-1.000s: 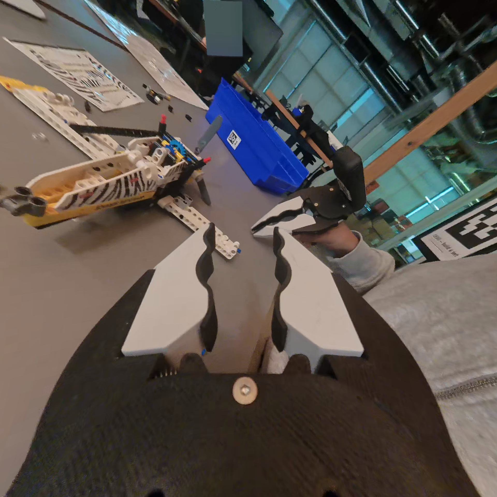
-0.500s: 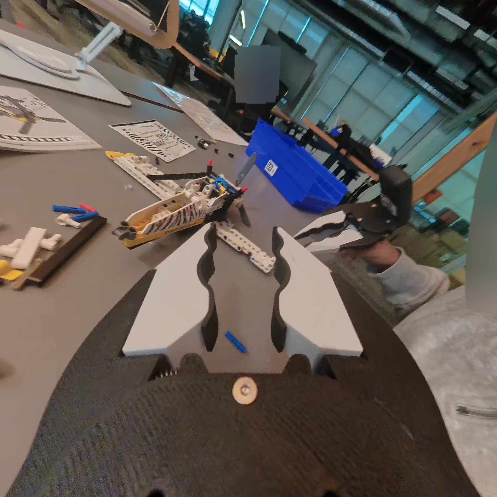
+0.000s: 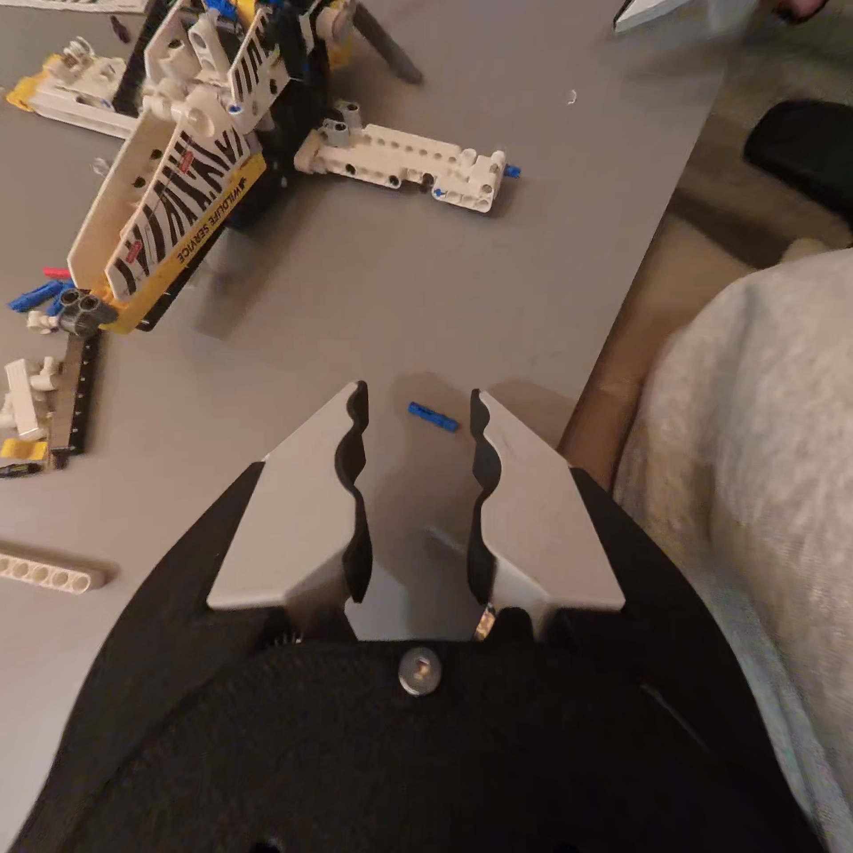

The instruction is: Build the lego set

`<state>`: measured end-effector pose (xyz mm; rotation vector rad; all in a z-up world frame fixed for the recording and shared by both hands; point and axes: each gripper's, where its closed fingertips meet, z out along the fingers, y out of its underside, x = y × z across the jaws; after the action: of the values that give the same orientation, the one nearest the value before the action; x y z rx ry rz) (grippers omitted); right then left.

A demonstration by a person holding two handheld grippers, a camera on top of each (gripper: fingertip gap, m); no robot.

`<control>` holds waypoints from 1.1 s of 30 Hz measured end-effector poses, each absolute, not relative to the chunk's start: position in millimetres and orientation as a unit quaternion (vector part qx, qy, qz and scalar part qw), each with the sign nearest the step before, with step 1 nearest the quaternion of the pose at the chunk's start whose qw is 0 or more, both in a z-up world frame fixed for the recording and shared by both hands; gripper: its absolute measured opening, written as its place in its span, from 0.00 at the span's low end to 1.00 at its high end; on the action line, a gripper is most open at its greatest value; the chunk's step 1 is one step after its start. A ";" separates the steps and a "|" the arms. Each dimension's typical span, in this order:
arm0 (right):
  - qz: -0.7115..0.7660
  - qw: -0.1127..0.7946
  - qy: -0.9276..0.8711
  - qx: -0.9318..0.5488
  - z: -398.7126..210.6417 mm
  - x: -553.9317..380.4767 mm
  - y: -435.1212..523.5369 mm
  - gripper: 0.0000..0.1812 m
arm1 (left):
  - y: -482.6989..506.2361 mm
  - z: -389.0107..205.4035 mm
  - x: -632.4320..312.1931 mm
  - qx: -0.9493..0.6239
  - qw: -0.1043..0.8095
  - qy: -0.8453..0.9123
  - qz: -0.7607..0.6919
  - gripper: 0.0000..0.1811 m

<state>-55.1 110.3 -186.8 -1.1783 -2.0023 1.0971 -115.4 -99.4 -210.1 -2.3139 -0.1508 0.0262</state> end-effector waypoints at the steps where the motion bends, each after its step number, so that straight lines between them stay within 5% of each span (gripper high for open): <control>1: 0.413 0.285 -0.744 -0.441 -186.9 -55.4 110.9 0.14 | -99.2 -211.3 -113.5 -0.915 0.400 -0.057 0.003 0.24; 6: 0.406 0.288 -0.730 -0.469 -189.8 -57.9 120.6 0.12 | -101.2 -225.7 -106.7 -0.927 0.373 -0.026 -0.021 0.21; 8: 0.412 0.290 -0.722 -0.474 -186.1 -57.1 123.1 0.11 | -101.5 -224.8 -100.3 -0.926 0.374 -0.013 -0.041 0.08; 23: 0.410 0.327 -0.718 -0.457 -170.0 -56.8 117.3 0.09 | -128.0 -173.0 -244.6 -0.863 0.469 -0.147 0.119 0.08; 33: 0.427 0.342 -0.704 -0.453 -161.2 -63.2 108.8 0.07 | -130.1 -199.4 -276.8 -0.879 0.448 -0.145 0.083 0.08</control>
<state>-63.2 108.8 -161.2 -1.1775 -1.8294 1.1110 -276.8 -130.1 -199.4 -2.1746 -0.3591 0.2054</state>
